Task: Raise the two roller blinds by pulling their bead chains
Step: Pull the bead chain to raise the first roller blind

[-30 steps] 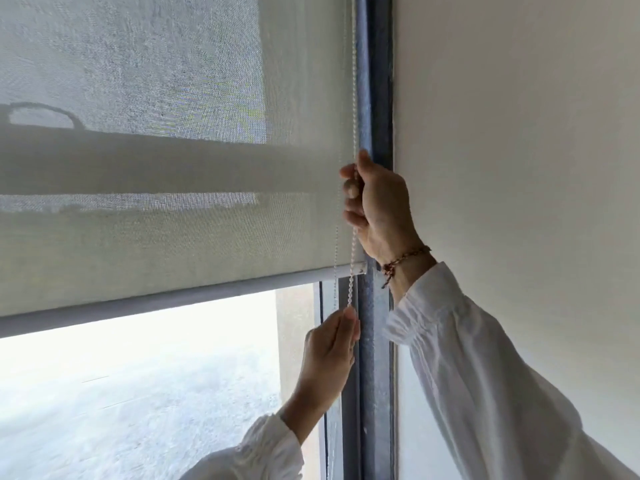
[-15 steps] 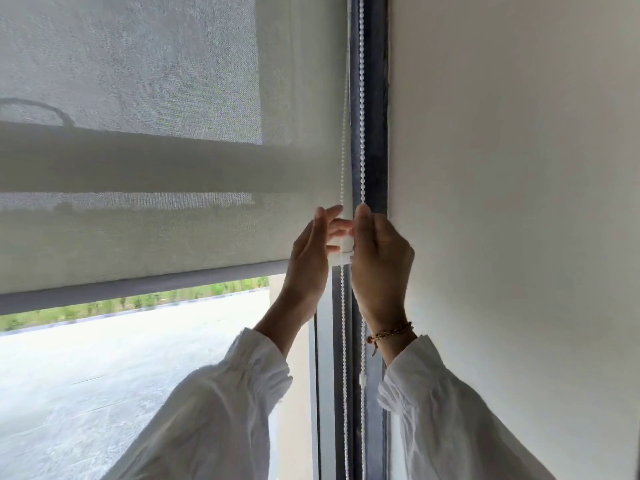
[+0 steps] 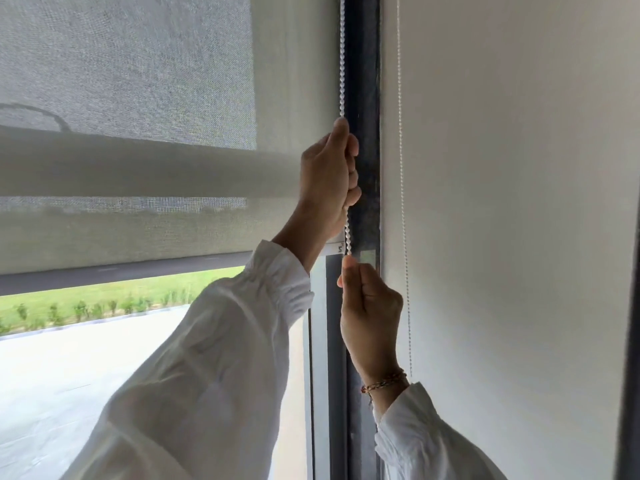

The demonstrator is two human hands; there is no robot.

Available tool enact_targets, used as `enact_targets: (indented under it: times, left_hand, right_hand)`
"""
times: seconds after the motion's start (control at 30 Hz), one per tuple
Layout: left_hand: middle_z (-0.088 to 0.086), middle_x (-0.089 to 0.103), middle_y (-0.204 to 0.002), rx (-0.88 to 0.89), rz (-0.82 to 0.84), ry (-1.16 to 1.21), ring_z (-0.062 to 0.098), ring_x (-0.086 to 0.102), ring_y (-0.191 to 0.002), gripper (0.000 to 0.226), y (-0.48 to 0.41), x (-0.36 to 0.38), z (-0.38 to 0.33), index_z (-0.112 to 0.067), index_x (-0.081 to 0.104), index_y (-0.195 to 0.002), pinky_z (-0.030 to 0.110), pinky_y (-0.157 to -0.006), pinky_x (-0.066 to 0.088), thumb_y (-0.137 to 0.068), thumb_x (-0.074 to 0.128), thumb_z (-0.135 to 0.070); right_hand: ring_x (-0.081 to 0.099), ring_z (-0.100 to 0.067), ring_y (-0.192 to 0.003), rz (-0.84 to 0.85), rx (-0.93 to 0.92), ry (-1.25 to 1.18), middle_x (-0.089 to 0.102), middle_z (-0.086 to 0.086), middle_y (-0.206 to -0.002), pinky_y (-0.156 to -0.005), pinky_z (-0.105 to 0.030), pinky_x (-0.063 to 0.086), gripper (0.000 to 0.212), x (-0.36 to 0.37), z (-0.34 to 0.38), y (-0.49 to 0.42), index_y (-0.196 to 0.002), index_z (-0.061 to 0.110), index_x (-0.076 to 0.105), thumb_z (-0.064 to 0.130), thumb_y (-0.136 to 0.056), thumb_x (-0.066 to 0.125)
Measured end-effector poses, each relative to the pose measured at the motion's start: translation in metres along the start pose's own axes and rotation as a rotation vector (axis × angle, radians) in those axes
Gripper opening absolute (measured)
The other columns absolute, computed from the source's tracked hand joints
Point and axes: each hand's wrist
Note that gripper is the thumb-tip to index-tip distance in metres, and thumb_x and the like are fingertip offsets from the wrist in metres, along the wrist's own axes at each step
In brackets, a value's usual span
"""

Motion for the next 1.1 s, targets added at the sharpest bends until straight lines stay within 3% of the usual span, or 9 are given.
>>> enact_targets:
  times: [0.1,0.17,0.3,0.5,0.67,0.87,0.93,1.0,1.1]
  left_hand:
    - [0.000,0.025,-0.047,0.117,-0.041,-0.025,0.008,0.017,-0.033,0.043,0.002,-0.001,0.001,-0.018,0.039,-0.055,0.014,-0.036,0.011,-0.096,0.038,-0.032]
    - [0.004,0.021,-0.050,0.171,-0.070,-0.048,0.008,0.017,-0.032,0.044,0.003,0.000,0.000,-0.018,0.037,-0.054,0.013,-0.036,0.013,-0.096,0.038,-0.030]
    - [0.001,0.020,-0.046,0.194,-0.077,-0.036,0.009,0.014,-0.032,0.044,0.011,-0.001,-0.003,-0.018,0.034,-0.054,0.013,-0.036,0.013,-0.096,0.038,-0.029]
    - [-0.010,0.027,-0.038,0.182,-0.043,-0.129,0.006,0.020,-0.032,0.045,0.042,-0.012,0.034,-0.021,0.035,-0.052,0.015,-0.035,0.017,-0.096,0.038,-0.029]
    - [-0.011,0.027,-0.038,0.056,0.020,-0.107,0.002,0.020,-0.031,0.045,0.090,-0.027,0.073,-0.022,0.034,-0.052,0.014,-0.031,0.018,-0.097,0.036,-0.024]
    - [-0.010,0.029,-0.041,-0.053,0.001,-0.186,0.003,0.021,-0.034,0.049,0.118,-0.039,0.106,-0.029,0.037,-0.047,0.014,-0.034,0.021,-0.096,0.038,-0.027]
    - [-0.010,0.029,-0.041,-0.047,0.008,-0.208,0.003,0.022,-0.034,0.049,0.117,-0.041,0.108,-0.029,0.037,-0.047,0.014,-0.035,0.020,-0.096,0.038,-0.028]
    - [-0.010,0.029,-0.040,-0.026,0.017,-0.233,0.003,0.022,-0.034,0.048,0.116,-0.040,0.107,-0.029,0.036,-0.048,0.015,-0.036,0.019,-0.096,0.037,-0.027]
    - [-0.010,0.029,-0.036,-0.020,0.003,-0.213,0.002,0.022,-0.033,0.047,0.117,-0.040,0.108,-0.029,0.038,-0.049,0.014,-0.037,0.019,-0.096,0.037,-0.026]
  right_hand:
    - [0.034,-0.002,-0.040,0.024,0.066,-0.014,0.042,0.002,-0.045,-0.043,-0.008,0.023,0.048,-0.001,-0.005,-0.002,-0.059,0.001,0.052,0.034,-0.092,0.045]
    - [0.043,-0.002,-0.044,0.039,0.216,-0.086,0.048,0.010,-0.047,-0.047,-0.011,0.032,0.041,-0.003,-0.010,-0.003,-0.064,0.005,0.059,0.036,-0.088,0.047]
    - [0.059,-0.014,-0.065,-0.014,0.560,-0.247,0.069,-0.009,-0.073,-0.059,-0.025,0.044,0.038,-0.007,-0.012,-0.018,-0.075,0.008,0.065,0.031,-0.091,0.040]
    - [0.066,-0.016,-0.085,-0.034,0.602,-0.272,0.071,-0.008,-0.096,-0.065,-0.023,0.049,0.031,-0.010,-0.004,-0.057,-0.091,0.015,0.065,0.021,-0.098,0.035]
    - [0.067,-0.013,-0.084,0.020,0.637,-0.466,0.069,-0.002,-0.089,-0.069,-0.025,0.052,0.025,-0.009,0.011,-0.092,-0.089,0.017,0.063,0.017,-0.096,0.039]
    - [0.068,-0.022,-0.083,0.203,0.752,-0.680,0.067,-0.013,-0.093,-0.068,-0.033,0.057,0.020,0.005,0.032,-0.128,-0.097,0.005,0.059,0.018,-0.096,0.043]
    - [0.061,-0.013,-0.060,0.218,0.734,-0.622,0.065,-0.010,-0.081,-0.050,-0.021,0.048,0.022,0.010,0.039,-0.135,-0.093,0.005,0.059,0.019,-0.096,0.043]
    - [0.038,-0.005,-0.040,0.150,0.684,-0.555,0.051,-0.004,-0.061,-0.036,-0.016,0.027,0.022,0.017,0.040,-0.136,-0.085,0.006,0.061,0.016,-0.096,0.044]
    - [0.029,-0.004,-0.039,0.031,0.485,-0.409,0.039,0.008,-0.048,-0.040,-0.020,0.022,0.026,0.026,0.033,-0.131,-0.076,0.011,0.064,0.016,-0.095,0.046]
Point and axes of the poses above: each hand's wrist, its own y-axis away from the middle knuckle, its own x-axis out of the palm, z = x × y
